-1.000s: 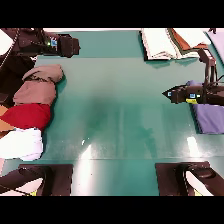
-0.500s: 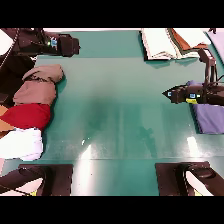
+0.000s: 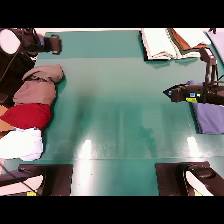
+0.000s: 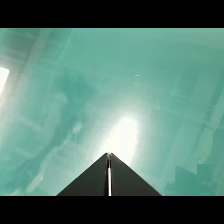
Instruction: Fold the shirts.
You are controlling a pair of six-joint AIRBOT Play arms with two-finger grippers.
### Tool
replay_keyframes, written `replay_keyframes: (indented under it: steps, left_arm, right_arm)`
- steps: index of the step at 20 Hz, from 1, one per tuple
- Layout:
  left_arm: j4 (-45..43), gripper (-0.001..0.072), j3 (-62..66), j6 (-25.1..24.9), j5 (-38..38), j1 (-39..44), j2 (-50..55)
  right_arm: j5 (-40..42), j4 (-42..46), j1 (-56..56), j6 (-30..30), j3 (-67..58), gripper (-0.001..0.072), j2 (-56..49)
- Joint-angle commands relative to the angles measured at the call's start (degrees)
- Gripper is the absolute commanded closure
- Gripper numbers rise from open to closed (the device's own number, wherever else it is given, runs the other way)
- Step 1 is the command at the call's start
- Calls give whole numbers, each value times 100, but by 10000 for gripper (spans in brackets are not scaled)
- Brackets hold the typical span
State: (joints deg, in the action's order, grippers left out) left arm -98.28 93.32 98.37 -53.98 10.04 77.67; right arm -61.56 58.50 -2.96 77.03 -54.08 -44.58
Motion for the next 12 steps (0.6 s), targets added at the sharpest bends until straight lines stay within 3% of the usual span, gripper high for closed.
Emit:
replay_keyframes:
  steps: [1, 6, 10, 11, 12]
  left_arm:
    - [-299, 127, 0, 125, -299, -811, 920]
    - [-299, 127, 0, 33, -4, -1300, 2249]
    - [-334, 129, 9, 17, 385, -1342, 2529]
    - [-334, 219, 72, 15, 385, -1342, 2514]
    - [-337, 477, 173, 13, 354, -1342, 2474]
  right_arm:
    - [11, 0, -4, 2, 2, 693, 4]
    - [15, -2, -7, 4, 2, 693, 4]
    - [52, -7, -7, 4, 0, 693, 4]
    - [114, -17, -7, 7, 0, 693, 7]
    - [199, -57, -7, 7, -11, 693, 7]
